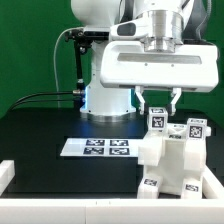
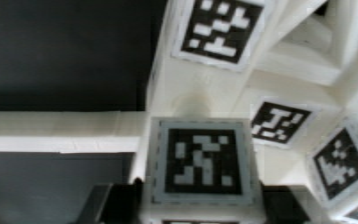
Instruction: Assemble chair
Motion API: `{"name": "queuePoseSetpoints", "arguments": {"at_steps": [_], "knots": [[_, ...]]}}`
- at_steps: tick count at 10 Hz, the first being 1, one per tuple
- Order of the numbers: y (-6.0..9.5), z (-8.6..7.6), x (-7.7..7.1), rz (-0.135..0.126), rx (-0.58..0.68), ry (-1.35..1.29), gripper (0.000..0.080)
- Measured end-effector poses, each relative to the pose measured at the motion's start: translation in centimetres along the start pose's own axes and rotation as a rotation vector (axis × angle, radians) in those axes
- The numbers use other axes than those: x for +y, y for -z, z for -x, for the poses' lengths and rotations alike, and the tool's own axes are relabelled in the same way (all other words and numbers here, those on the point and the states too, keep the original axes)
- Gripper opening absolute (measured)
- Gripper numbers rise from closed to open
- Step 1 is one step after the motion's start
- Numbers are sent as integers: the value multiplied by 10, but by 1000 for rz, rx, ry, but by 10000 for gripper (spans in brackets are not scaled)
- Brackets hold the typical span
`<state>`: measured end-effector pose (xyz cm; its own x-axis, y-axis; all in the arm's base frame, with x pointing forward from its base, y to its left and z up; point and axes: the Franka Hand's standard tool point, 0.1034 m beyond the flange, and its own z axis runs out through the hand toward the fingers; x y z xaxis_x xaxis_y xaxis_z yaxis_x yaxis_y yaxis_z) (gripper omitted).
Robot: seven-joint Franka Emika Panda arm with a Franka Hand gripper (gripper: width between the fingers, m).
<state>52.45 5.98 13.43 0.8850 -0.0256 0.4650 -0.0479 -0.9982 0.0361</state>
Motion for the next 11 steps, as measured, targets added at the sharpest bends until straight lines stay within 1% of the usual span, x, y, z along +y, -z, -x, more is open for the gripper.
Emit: {"name": "queuePoseSetpoints", "arguments": {"at_steps": [4, 7, 8, 11], "knots": [[-2, -2, 4, 8, 46, 18, 284], [-3, -4, 2, 8, 76, 12, 284], [-2, -4, -1, 7, 77, 3, 284], [-1, -6, -2, 5, 67, 9, 284]]}}
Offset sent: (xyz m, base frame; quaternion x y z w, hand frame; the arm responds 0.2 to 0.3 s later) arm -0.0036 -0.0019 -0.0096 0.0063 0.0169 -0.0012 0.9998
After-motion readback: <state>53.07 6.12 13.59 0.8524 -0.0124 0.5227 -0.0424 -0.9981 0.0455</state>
